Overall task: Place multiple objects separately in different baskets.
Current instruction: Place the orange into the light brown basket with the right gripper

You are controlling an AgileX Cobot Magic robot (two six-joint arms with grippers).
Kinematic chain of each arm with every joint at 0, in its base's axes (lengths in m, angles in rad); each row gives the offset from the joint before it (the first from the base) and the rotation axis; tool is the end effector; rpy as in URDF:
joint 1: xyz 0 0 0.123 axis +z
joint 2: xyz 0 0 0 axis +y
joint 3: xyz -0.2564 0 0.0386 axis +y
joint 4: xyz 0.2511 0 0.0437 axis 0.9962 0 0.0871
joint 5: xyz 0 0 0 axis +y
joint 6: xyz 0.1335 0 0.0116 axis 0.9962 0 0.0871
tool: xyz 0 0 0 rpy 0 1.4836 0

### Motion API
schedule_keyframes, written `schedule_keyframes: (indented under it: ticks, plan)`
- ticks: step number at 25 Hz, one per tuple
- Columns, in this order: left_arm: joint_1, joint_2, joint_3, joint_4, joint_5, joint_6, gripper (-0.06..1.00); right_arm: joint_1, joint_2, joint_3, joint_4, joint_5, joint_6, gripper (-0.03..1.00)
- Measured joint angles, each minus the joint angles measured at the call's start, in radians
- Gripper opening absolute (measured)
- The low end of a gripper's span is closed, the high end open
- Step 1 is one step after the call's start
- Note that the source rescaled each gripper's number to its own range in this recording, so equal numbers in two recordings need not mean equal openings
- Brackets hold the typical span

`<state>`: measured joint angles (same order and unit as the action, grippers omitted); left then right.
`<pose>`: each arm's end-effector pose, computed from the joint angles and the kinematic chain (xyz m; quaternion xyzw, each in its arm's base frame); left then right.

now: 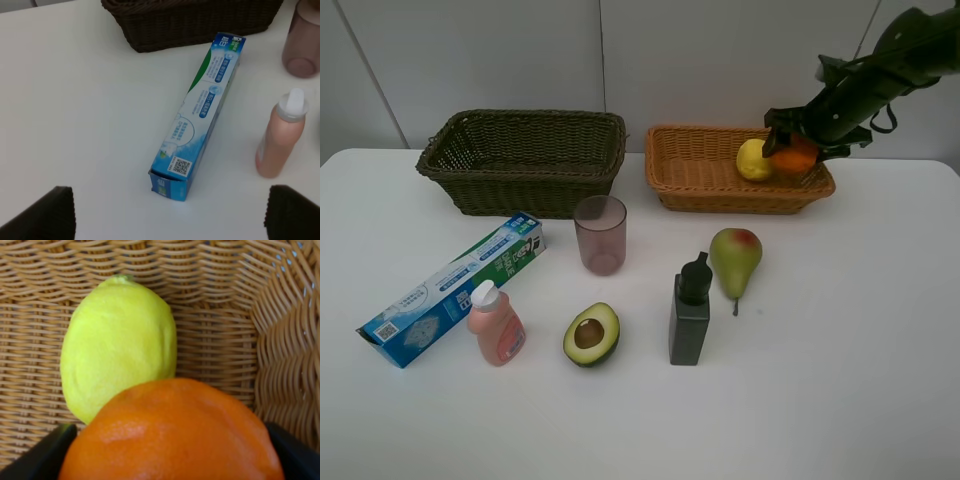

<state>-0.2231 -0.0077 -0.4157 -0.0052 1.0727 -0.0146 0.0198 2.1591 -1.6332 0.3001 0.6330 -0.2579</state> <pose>0.0658 -0.0156 0.2312 0.0911 0.8707 -0.0599 0.4795 0.4785 0.0329 0.1121 -0.0386 0.9621 0.0856 0.2562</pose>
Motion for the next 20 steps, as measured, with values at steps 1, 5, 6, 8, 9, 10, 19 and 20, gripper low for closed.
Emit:
schedule_keyframes:
  ticks: [1,5,6,8,9,10,19,20]
  plan:
    - [0.000,0.000,0.000,0.000,0.000,0.000,1.00,0.000,0.000,0.000,-0.006,0.000,0.000,0.64]
    - [0.000,0.000,0.000,0.000,0.000,0.000,1.00,0.000,0.000,-0.003,-0.031,-0.001,0.009,0.94]
    - [0.000,0.000,0.000,0.000,0.000,0.000,1.00,0.000,0.000,-0.003,-0.032,0.000,0.011,0.96]
    - [0.000,0.000,0.000,0.000,0.000,0.000,1.00,0.000,0.000,-0.003,-0.033,0.000,0.015,0.98]
    - [0.000,0.000,0.000,0.000,0.000,0.000,1.00,0.000,0.000,-0.003,-0.033,0.002,0.015,0.99]
    - [0.000,0.000,0.000,0.000,0.000,0.000,1.00,0.000,0.000,-0.003,-0.036,0.007,0.015,0.99]
    - [0.000,0.000,0.000,0.000,0.000,0.000,1.00,0.001,0.000,-0.008,-0.049,0.035,0.006,1.00]
    - [0.000,0.000,0.000,0.000,0.000,0.000,1.00,0.001,-0.001,-0.008,-0.049,0.039,-0.001,1.00]
